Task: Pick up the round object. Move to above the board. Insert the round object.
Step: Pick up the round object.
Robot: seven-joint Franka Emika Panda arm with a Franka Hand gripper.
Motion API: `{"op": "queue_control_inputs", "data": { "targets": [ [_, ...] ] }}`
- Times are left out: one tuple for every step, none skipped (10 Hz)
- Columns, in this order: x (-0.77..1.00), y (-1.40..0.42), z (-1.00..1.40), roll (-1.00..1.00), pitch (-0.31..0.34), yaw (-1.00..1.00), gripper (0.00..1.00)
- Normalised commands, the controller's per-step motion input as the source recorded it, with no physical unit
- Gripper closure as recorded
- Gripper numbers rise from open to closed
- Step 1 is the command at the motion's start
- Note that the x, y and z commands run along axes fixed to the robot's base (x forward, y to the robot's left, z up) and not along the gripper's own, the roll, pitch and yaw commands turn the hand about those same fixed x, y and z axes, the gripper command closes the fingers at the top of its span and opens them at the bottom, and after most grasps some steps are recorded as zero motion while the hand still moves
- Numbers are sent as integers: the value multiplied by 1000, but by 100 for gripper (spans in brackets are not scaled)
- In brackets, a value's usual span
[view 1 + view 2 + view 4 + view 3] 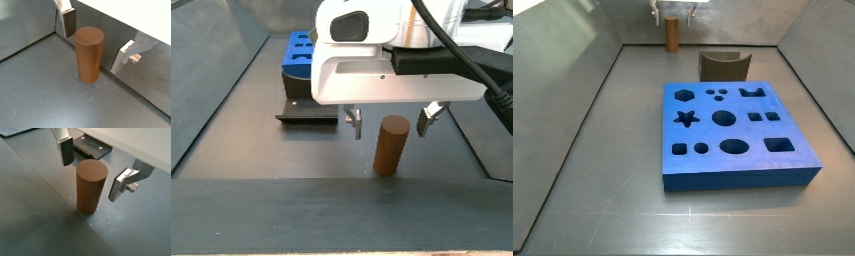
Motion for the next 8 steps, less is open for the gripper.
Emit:
{"op": "queue_control_inputs", "data": {
  "targets": [
    [0, 37, -209, -117, -6, 0, 0],
    [0, 129, -226, 0, -9, 0, 0],
    [0, 134, -163, 0, 0, 0, 0],
    [0, 157, -117, 51, 0, 31, 0],
    [0, 0, 0, 46, 0, 0, 0],
    [0, 0, 0, -17, 0, 0, 100],
    [0, 0, 0, 9, 0, 0, 100],
    [0, 0, 0, 0, 0, 0, 100]
  ]
}}
